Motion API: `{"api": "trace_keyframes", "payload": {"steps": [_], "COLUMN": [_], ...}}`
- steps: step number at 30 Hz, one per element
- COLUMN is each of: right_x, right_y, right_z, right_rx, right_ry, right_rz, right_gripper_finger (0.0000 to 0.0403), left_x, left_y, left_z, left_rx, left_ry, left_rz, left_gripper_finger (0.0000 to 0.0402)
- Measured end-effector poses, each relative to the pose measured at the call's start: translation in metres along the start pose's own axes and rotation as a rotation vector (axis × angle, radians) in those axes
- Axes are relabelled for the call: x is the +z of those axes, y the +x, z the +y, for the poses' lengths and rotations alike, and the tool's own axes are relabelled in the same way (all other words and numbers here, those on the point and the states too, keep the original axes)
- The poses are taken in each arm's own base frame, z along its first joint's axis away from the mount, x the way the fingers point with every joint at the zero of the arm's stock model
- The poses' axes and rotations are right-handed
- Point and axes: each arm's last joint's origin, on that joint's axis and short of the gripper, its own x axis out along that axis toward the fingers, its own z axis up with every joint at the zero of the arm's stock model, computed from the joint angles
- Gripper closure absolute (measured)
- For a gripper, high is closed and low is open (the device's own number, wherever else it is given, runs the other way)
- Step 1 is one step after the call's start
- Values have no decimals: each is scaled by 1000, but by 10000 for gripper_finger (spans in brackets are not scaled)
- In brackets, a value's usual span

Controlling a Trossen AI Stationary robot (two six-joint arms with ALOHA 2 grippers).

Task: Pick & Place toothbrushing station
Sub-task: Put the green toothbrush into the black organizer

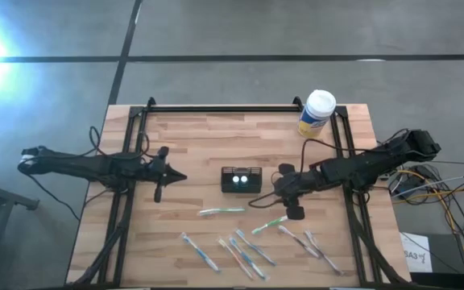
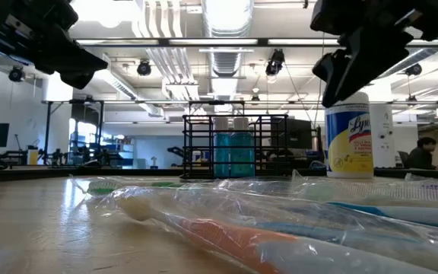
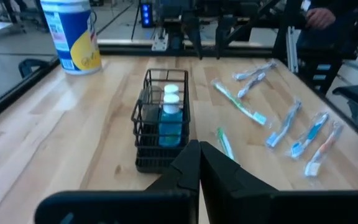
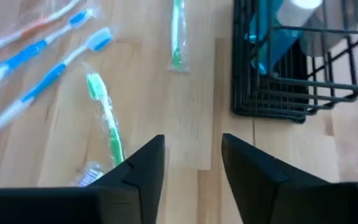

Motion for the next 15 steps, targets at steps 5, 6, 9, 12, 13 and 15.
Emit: {"api": "trace_keyframes", "payload": {"steps": [5, 6, 9, 12, 13, 15], "right_x": [-6, -7, -7, -5, -5, -3], "right_y": [-2, -3, 3, 12, 15, 21], "right_z": [1, 1, 3, 2, 3, 4], "right_rx": [51, 70, 80, 32, 32, 52], "right_ry": [56, 51, 16, 23, 25, 21], "right_rz": [68, 78, 87, 80, 90, 115], "right_gripper_finger": [227, 226, 225, 225, 225, 225], "left_x": [1, 1, 1, 0, 0, 0], "left_y": [-5, -6, -6, -6, -6, -6], "left_z": [0, 0, 0, 0, 0, 0], "left_rx": [1, 1, 1, 2, 2, 1], "left_ry": [-6, -8, -23, -33, -33, -35], "left_rz": [-13, -15, -12, -9, -8, -8], "left_gripper_finger": [392, 391, 391, 391, 391, 391]}}
